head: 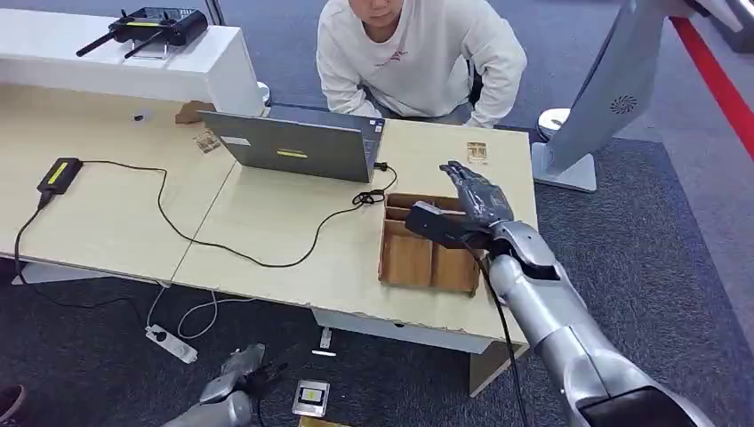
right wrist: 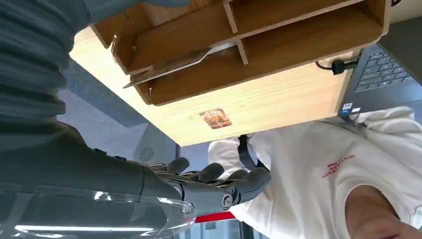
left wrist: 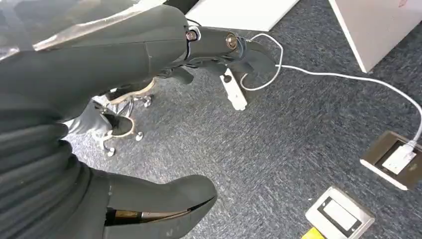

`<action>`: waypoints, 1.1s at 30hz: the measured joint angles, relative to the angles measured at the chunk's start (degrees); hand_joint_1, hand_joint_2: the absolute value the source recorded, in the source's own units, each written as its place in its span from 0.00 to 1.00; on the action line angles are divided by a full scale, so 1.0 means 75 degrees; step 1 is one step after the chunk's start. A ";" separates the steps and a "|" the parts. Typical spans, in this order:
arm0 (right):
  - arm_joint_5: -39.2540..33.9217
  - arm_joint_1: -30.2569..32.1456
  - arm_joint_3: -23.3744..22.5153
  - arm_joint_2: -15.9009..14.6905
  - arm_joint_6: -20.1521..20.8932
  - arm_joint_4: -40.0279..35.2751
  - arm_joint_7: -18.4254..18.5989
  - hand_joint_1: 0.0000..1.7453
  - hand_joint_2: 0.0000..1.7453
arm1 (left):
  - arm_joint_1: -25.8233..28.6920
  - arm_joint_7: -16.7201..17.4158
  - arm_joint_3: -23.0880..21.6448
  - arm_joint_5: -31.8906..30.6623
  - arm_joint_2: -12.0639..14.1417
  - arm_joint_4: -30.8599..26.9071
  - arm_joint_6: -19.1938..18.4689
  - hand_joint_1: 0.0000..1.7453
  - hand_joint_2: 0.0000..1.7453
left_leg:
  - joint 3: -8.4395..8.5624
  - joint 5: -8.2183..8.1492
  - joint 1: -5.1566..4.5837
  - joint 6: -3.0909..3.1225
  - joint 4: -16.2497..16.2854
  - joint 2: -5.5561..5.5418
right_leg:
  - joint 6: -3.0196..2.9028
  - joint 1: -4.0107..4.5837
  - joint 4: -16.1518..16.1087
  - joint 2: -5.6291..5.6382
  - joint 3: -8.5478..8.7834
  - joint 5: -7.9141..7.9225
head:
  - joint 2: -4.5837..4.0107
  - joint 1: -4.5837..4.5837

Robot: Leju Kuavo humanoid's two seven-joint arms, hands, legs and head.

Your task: Pass the card to the sensor for recognition and then transmit it.

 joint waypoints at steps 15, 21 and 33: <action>0.0020 -0.0038 0.0032 -0.0029 0.0009 0.0181 0.0055 0.00 1.00 | -0.0017 0.0050 0.0003 -0.0058 -0.0003 0.0006 -0.0032 0.00 1.00 | 0.0001 0.0000 0.0000 0.0000 0.0000 0.0001 | 0.0000 0.0000 0.0000 0.0000 -0.0001 0.0000 | 0.0000 -0.0003; 0.0020 -0.0039 0.0032 -0.0044 0.0012 0.0186 0.0055 0.00 1.00 | -0.0020 0.0052 0.0003 -0.0061 -0.0003 0.0006 -0.0032 0.00 1.00 | 0.0001 0.0000 0.0000 0.0000 0.0000 0.0001 | 0.0000 0.0000 0.0000 0.0000 -0.0001 0.0000 | 0.0000 -0.0003; -0.0081 -0.0054 0.0035 -0.0064 0.0233 0.0251 0.0058 1.00 1.00 | -0.0038 0.0105 0.0000 -0.0114 -0.0006 0.0006 -0.0032 0.00 1.00 | 0.0001 0.0000 0.0000 0.0000 0.0000 0.0001 | 0.0000 0.0000 -0.0001 0.0000 -0.0001 0.0000 | 0.0000 0.0000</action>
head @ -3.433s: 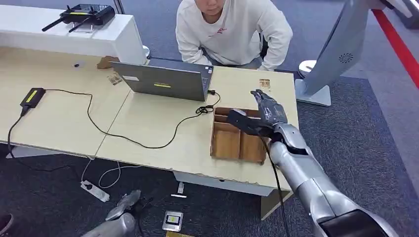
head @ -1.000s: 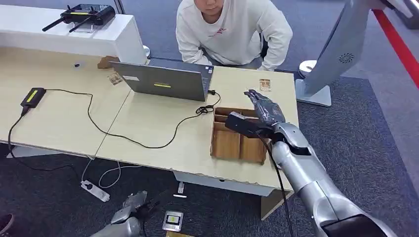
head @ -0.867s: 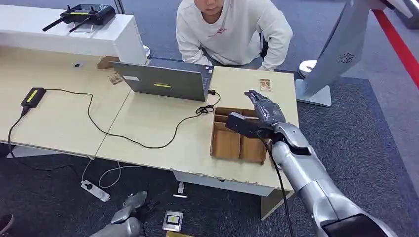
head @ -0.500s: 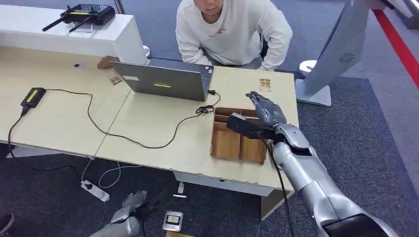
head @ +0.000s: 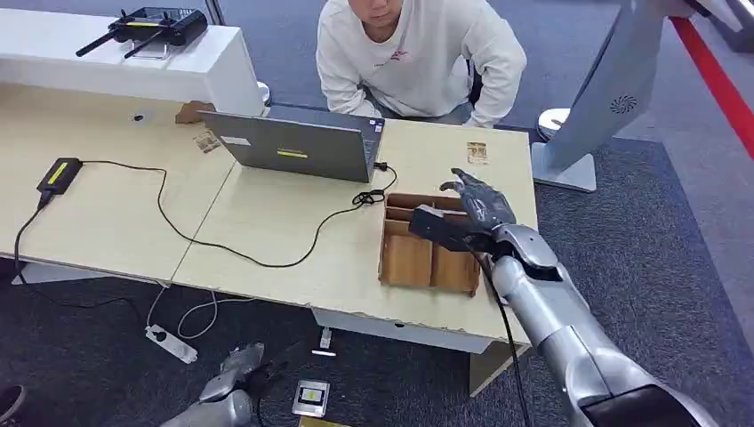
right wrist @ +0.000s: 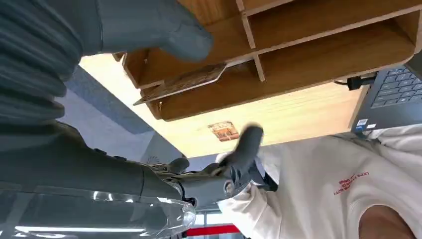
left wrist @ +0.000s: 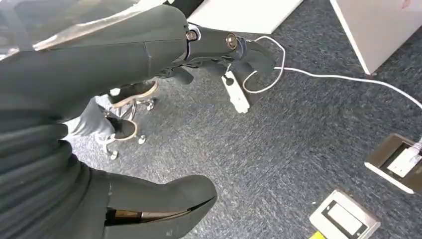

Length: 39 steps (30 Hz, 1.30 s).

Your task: Pass the card to the sensor for recognition and then transmit it.

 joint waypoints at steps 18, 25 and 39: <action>-0.0222 -0.0031 -0.0003 -0.0239 0.0227 -0.0148 0.0152 1.00 1.00 | -0.0007 0.0009 0.0003 -0.0248 -0.0006 0.0000 0.0023 0.00 1.00 | 0.0001 0.0000 0.0000 0.0000 0.0000 0.0000 | 0.0000 0.0000 -0.0002 0.0000 0.0000 0.0000 | 0.0000 0.0000; -0.0332 -0.0015 -0.0047 -0.0379 0.0093 -0.0518 0.0111 1.00 1.00 | -0.0008 -0.0058 0.0009 -0.0347 -0.0017 0.0000 0.0070 0.00 1.00 | 0.0001 0.0000 0.0000 0.0000 0.0000 0.0003 | 0.0000 0.0000 -0.0001 0.0002 -0.0001 0.0000 | 0.0000 -0.0003; -0.0498 -0.0079 -0.0204 -0.0472 -0.0349 -0.0941 -0.0151 1.00 1.00 | -0.0011 -0.0207 0.0015 -0.0437 -0.0038 0.0000 0.0090 0.00 1.00 | 0.0001 0.0000 0.0000 0.0000 0.0000 0.0002 | 0.0000 0.0000 0.0000 0.0002 0.0000 0.0001 | 0.0000 -0.0003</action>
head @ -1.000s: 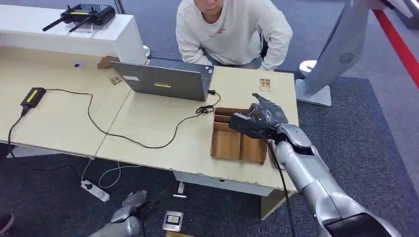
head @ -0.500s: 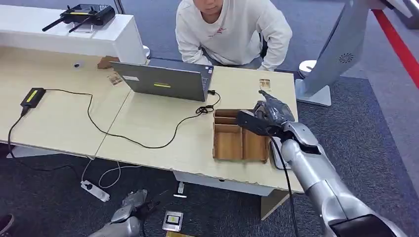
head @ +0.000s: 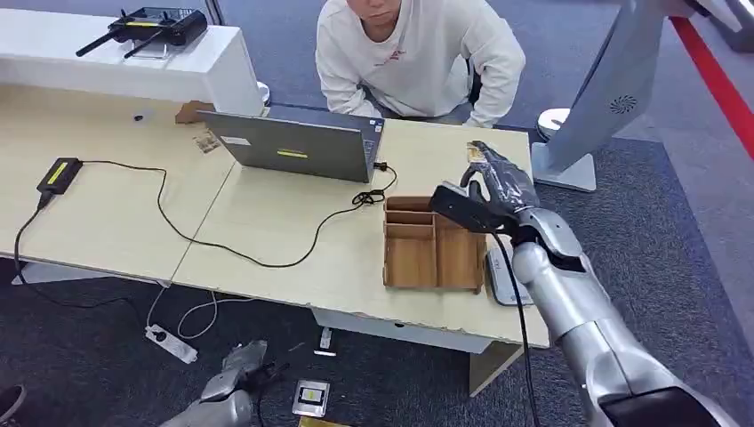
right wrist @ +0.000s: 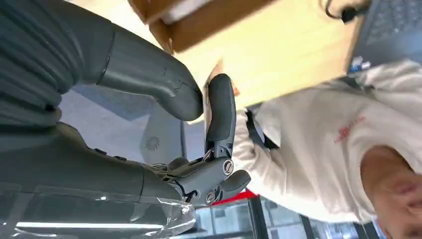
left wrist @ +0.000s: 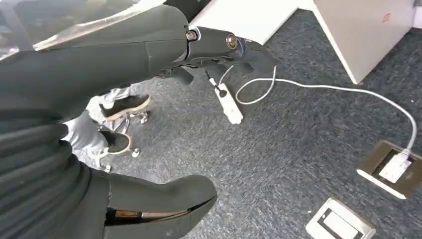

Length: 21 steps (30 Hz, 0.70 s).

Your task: Pass the card to the sensor for recognition and then transmit it.

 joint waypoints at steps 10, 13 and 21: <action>-0.0344 -0.0728 -0.0306 0.0055 -0.0519 0.0026 -0.0580 1.00 1.00 | -0.0019 -0.0204 0.0029 -0.0006 -0.0044 0.0003 0.0073 0.00 1.00 | -0.0004 0.0000 0.0000 0.0000 0.0000 -0.0001 | 0.0000 -0.0001 0.0002 0.0000 -0.0004 0.0000 | 0.0000 0.0000; -0.0414 -0.1023 -0.0376 0.0117 -0.0685 0.0087 -0.0700 1.00 1.00 | -0.0019 -0.0268 0.0041 0.0044 -0.0047 0.0003 0.0090 0.00 1.00 | -0.0002 0.0000 0.0001 0.0000 0.0000 -0.0001 | 0.0000 0.0000 0.0002 0.0000 -0.0003 0.0000 | 0.0000 0.0000; -0.0405 -0.1115 -0.0394 0.0184 -0.0729 0.0198 -0.0685 1.00 1.00 | -0.0011 -0.0245 0.0044 0.0015 -0.0047 0.0003 0.0090 0.00 1.00 | -0.0002 0.0000 0.0001 0.0000 0.0000 -0.0001 | 0.0000 0.0001 0.0002 0.0000 -0.0002 0.0000 | 0.0000 0.0003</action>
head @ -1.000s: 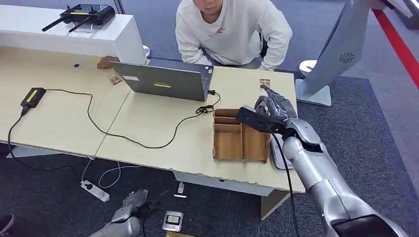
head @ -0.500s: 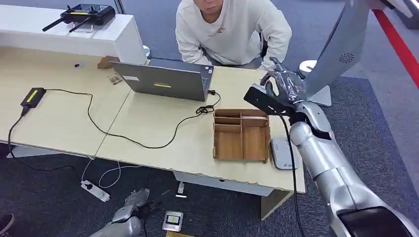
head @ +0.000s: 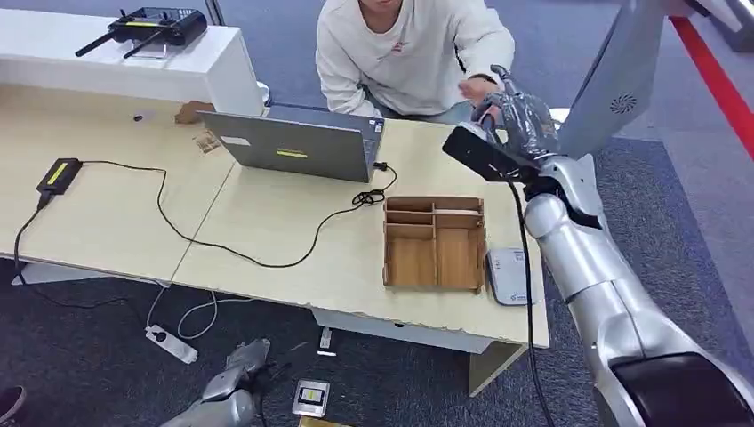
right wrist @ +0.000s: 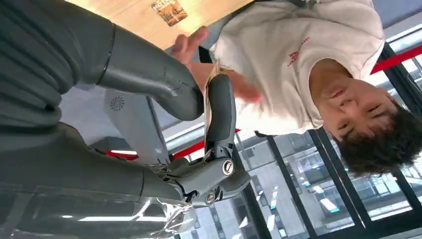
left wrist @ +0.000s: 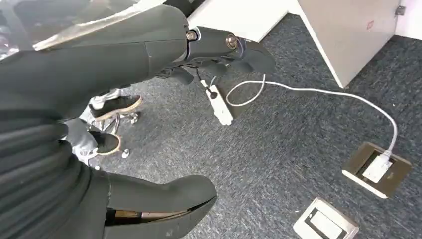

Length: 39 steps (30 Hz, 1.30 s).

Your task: Pass the card to the sensor for recognition and then transmit it.

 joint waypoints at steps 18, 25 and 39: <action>0.0661 -0.1044 -0.0038 0.0102 0.0452 0.0901 0.0230 1.00 1.00 | -0.0019 0.0099 -0.0003 -0.0207 -0.0073 0.0003 -0.0245 0.00 1.00 | -0.0004 -0.0001 0.0000 0.0000 0.0000 -0.0002 | 0.0000 0.0000 0.0000 -0.0001 -0.0005 -0.0001 | 0.0000 -0.0006; 0.0688 -0.1108 -0.0015 0.0052 0.0440 0.1224 0.0379 0.00 1.00 | -0.0041 0.0189 -0.0017 -0.0417 -0.0093 0.0000 -0.0321 0.00 1.00 | -0.0003 0.0000 0.0000 0.0000 0.0000 -0.0001 | 0.0000 0.0000 -0.0002 -0.0001 -0.0005 0.0000 | 0.0000 0.0000; -0.0219 -0.1114 -0.0254 -0.0195 0.0210 0.1221 -0.0006 0.00 1.00 | -0.0052 0.0082 -0.0020 -0.0402 -0.0090 0.0000 -0.0268 0.00 1.00 | -0.0001 0.0000 0.0000 0.0000 0.0002 0.0000 | -0.0001 0.0000 0.0000 0.0000 -0.0003 0.0001 | 0.0000 -0.0003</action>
